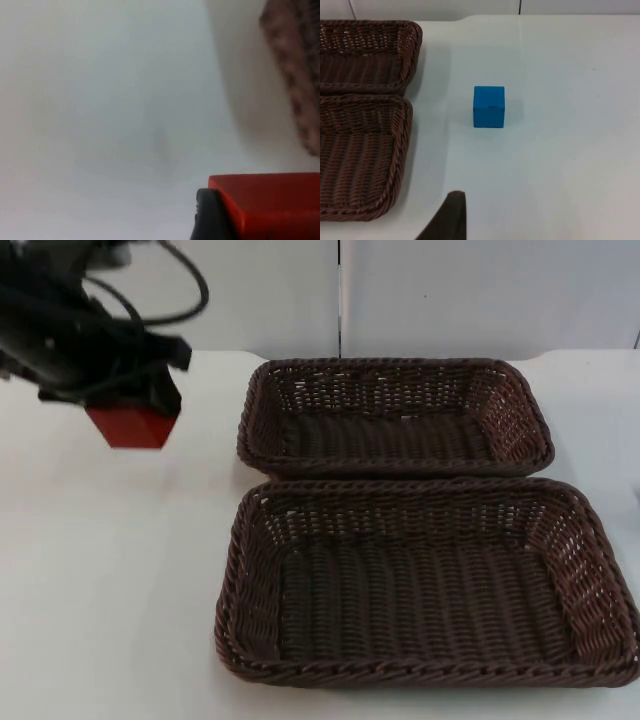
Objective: Pick up one cube with the left hand and place it into the upper basket. Pick up one cube with the right hand and place it into the lower basket.
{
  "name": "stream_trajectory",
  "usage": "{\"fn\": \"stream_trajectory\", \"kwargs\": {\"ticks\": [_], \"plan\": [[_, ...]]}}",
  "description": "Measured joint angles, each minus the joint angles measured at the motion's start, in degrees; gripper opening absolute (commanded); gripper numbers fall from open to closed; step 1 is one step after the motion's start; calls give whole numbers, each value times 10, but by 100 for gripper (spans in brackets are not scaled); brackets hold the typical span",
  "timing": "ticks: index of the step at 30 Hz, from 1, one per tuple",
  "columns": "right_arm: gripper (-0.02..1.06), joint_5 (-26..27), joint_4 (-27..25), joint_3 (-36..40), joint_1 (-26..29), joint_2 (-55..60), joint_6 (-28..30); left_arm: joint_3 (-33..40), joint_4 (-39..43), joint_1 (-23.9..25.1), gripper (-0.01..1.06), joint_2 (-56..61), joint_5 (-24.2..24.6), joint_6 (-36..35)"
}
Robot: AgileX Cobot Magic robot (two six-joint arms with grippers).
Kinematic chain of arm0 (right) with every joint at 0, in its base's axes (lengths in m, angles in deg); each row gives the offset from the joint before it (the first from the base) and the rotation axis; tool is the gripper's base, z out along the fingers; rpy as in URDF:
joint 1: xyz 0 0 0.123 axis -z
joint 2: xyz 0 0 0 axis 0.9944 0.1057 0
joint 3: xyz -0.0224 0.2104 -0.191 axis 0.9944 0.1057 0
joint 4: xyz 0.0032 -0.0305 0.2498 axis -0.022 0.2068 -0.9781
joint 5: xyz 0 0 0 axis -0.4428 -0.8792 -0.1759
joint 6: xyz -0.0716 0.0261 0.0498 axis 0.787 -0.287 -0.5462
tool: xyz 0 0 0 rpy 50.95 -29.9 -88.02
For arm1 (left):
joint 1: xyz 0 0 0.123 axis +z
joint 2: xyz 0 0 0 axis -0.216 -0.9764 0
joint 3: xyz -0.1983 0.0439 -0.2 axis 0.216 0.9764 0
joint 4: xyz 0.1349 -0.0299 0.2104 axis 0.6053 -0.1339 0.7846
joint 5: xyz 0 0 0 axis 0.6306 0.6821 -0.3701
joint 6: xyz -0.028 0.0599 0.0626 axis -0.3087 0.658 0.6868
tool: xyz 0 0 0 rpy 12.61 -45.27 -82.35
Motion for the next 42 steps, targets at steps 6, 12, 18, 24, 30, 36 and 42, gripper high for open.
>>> {"fn": "stream_trajectory", "kwargs": {"ticks": [6, 12, 18, 24, 30, 36, 42], "plan": [[105, 0, 0, 0, 0, 0, 0, 0, 1, 0, 0, 62, 32, 0], [105, 0, 0, 0, 0, 0, 0, 0, 12, 0, 0, 92, 55, 0], [105, 0, 0, 0, 0, 0, 0, 0, 12, 0, 0, 95, 59, 0], [105, 0, 0, 0, 0, 0, 0, 0, 10, 0, 0, 95, 59, 0], [105, 0, 0, 0, 0, 0, 0, 0, 9, 0, 0, 95, 59, 0], [105, 0, 0, 0, 0, 0, 0, 0, -2, 0, 0, 95, 59, 0], [105, 0, 0, 0, 0, 0, 0, -14, -6, -7, 0, 95, 59, 0]]}}
